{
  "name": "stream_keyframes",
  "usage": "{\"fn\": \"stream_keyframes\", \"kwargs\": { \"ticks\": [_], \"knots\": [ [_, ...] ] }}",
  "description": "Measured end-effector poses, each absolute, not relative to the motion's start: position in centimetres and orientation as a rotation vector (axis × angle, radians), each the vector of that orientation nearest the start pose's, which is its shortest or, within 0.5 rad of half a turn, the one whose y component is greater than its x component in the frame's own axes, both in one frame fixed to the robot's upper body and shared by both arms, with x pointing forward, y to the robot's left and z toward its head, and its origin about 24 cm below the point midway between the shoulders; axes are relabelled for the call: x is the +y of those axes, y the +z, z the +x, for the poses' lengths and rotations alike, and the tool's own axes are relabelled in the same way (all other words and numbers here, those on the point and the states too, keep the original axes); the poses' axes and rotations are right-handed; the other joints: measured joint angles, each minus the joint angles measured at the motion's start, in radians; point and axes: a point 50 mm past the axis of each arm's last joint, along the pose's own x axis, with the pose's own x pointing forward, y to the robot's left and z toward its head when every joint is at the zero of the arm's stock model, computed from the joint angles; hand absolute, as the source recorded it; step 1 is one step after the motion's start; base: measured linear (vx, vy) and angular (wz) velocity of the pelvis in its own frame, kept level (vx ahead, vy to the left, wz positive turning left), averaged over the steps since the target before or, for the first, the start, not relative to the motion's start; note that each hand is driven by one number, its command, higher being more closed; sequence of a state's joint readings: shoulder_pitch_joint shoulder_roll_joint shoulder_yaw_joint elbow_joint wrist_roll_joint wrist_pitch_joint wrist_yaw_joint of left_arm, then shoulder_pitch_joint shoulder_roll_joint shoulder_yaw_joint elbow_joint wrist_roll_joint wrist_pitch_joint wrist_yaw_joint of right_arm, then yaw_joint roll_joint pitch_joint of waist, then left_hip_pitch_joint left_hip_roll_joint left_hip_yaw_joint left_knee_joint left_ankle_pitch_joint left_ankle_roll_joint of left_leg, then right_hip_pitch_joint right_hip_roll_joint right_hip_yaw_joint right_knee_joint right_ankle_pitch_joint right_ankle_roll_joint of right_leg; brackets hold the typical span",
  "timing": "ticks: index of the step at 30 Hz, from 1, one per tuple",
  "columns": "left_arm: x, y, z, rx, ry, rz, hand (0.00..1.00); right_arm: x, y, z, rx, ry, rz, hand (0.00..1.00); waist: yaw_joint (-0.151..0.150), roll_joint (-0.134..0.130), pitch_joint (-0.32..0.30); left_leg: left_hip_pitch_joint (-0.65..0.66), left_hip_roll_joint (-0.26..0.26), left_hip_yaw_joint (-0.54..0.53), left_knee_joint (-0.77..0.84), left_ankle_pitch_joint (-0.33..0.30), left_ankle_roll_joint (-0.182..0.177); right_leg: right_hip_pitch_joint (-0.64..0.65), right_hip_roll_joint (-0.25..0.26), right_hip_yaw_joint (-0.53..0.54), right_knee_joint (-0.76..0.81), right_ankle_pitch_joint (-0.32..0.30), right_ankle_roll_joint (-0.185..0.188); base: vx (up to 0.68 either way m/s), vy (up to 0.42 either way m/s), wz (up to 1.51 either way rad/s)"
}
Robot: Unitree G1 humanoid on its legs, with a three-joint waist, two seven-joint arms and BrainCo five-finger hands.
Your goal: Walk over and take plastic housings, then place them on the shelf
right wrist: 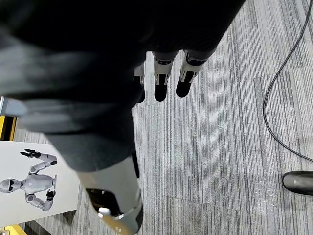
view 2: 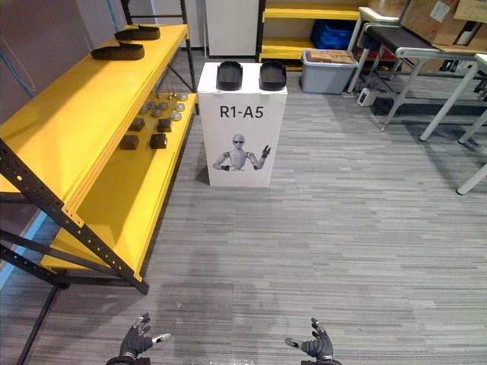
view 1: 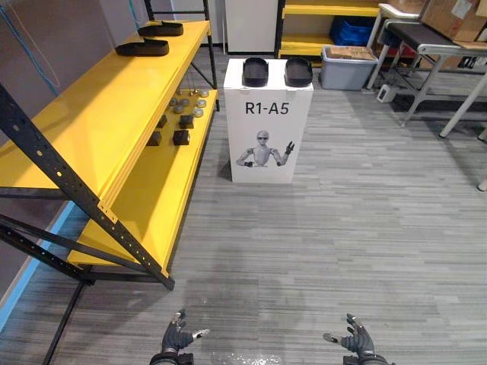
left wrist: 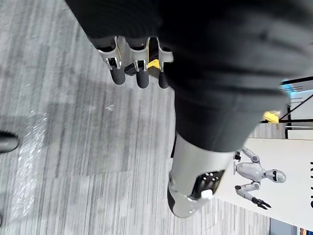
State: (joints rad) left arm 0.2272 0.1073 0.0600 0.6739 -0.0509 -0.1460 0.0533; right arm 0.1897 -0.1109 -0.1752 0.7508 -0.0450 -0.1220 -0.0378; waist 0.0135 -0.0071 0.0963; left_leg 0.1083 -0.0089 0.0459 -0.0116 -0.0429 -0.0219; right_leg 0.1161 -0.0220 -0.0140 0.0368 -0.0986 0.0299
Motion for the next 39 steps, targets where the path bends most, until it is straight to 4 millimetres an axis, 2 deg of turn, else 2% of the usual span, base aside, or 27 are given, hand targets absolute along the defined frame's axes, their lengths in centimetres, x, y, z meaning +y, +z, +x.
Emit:
{"fn": "stream_keyframes", "kwargs": {
  "ticks": [5, 12, 20, 24, 25, 27, 29, 30, 32, 34, 36, 37, 39],
  "knots": [
    [21.3, -11.7, 12.1, 0.719, 0.230, 0.084, 0.00, -23.3, -12.2, 12.0, 0.781, -0.265, -0.129, 0.00, -0.002, 0.003, 0.003, 0.019, 0.003, 0.011, 0.005, -0.011, -0.016, 0.016, 0.000, 0.001, 0.009, -0.014, 0.023, 0.00, -0.002, -0.02],
    [21.8, -11.5, 11.7, 0.715, 0.273, 0.068, 0.00, -23.6, -12.1, 11.9, 0.778, -0.269, -0.138, 0.00, -0.002, 0.004, 0.002, 0.017, 0.004, 0.016, 0.008, -0.012, -0.014, 0.009, 0.001, 0.004, 0.016, -0.014, 0.022, -0.03, -0.001, -0.02],
    [22.4, -11.6, 11.0, 0.730, 0.312, 0.057, 0.00, -24.6, -11.8, 12.1, 0.766, -0.320, -0.135, 0.00, 0.000, 0.013, -0.003, -0.017, 0.004, 0.040, 0.030, -0.028, 0.013, -0.031, 0.000, 0.014, 0.027, -0.011, 0.016, -0.05, 0.014, -0.10],
    [22.5, -11.5, 11.1, 0.725, 0.320, 0.053, 0.00, -24.9, -11.6, 12.5, 0.748, -0.341, -0.110, 0.00, 0.000, 0.020, -0.002, -0.052, 0.006, 0.066, 0.078, -0.064, 0.028, -0.060, 0.000, 0.034, 0.032, -0.012, 0.016, -0.03, 0.026, -0.18],
    [22.4, -11.3, 11.4, 0.711, 0.321, 0.051, 0.00, -25.0, -11.4, 12.9, 0.737, -0.350, -0.106, 0.00, 0.001, 0.022, 0.000, -0.075, 0.006, 0.072, 0.108, -0.085, 0.030, -0.075, 0.000, 0.039, 0.038, -0.016, 0.012, 0.01, 0.036, -0.19],
    [22.3, -10.9, 11.9, 0.679, 0.325, 0.040, 0.00, -25.4, -11.0, 13.7, 0.710, -0.372, -0.100, 0.00, 0.006, 0.024, 0.005, -0.117, 0.008, 0.092, 0.179, -0.134, 0.037, -0.121, -0.002, 0.057, 0.116, -0.069, 0.020, 0.04, 0.044, -0.23],
    [22.3, -10.6, 12.2, 0.663, 0.329, 0.032, 0.00, -25.8, -10.3, 14.7, 0.673, -0.388, -0.102, 0.00, 0.003, 0.022, 0.023, -0.138, 0.005, 0.098, 0.266, -0.207, 0.055, -0.188, -0.014, 0.051, 0.296, -0.135, 0.054, 0.11, 0.068, -0.17],
    [22.3, -10.6, 12.2, 0.660, 0.328, 0.032, 0.00, -25.8, -10.1, 14.9, 0.664, -0.388, -0.101, 0.00, 0.002, 0.028, 0.024, -0.136, 0.007, 0.098, 0.278, -0.225, 0.059, -0.215, -0.015, 0.039, 0.367, -0.142, 0.065, 0.11, 0.069, -0.11],
    [22.3, -10.2, 13.0, 0.637, 0.312, 0.041, 0.00, -25.3, -9.7, 15.6, 0.633, -0.372, -0.098, 0.00, 0.001, 0.019, 0.054, -0.088, 0.003, 0.091, 0.301, -0.263, 0.084, -0.360, -0.041, -0.008, 0.721, -0.149, 0.081, 0.22, 0.067, 0.05],
    [22.3, -10.3, 13.1, 0.644, 0.307, 0.052, 0.00, -25.1, -9.6, 15.8, 0.626, -0.364, -0.097, 0.00, 0.000, 0.020, 0.060, -0.044, 0.002, 0.084, 0.300, -0.299, 0.087, -0.436, -0.066, -0.058, 0.833, -0.159, 0.075, 0.35, 0.044, 0.11],
    [22.3, -10.1, 13.7, 0.631, 0.300, 0.058, 0.00, -25.1, -9.2, 16.2, 0.606, -0.360, -0.103, 0.00, -0.012, 0.020, 0.063, -0.010, 0.003, 0.057, 0.282, -0.315, 0.080, -0.501, -0.079, -0.099, 0.799, -0.159, 0.075, 0.42, -0.008, 0.37],
    [22.2, -9.8, 14.4, 0.614, 0.296, 0.058, 0.00, -25.1, -9.0, 16.5, 0.594, -0.356, -0.111, 0.00, -0.032, 0.028, 0.071, 0.023, 0.018, 0.029, 0.256, -0.319, 0.078, -0.550, -0.071, -0.119, 0.722, -0.155, 0.068, 0.54, -0.088, 0.62],
    [21.9, -9.6, 15.7, 0.589, 0.286, 0.052, 0.00, -25.8, -8.7, 16.7, 0.585, -0.363, -0.133, 0.00, -0.051, 0.058, 0.095, 0.090, 0.071, -0.002, 0.204, -0.315, 0.069, -0.587, -0.028, -0.139, 0.540, -0.113, 0.018, 0.59, -0.124, 0.76]
  ]
}}
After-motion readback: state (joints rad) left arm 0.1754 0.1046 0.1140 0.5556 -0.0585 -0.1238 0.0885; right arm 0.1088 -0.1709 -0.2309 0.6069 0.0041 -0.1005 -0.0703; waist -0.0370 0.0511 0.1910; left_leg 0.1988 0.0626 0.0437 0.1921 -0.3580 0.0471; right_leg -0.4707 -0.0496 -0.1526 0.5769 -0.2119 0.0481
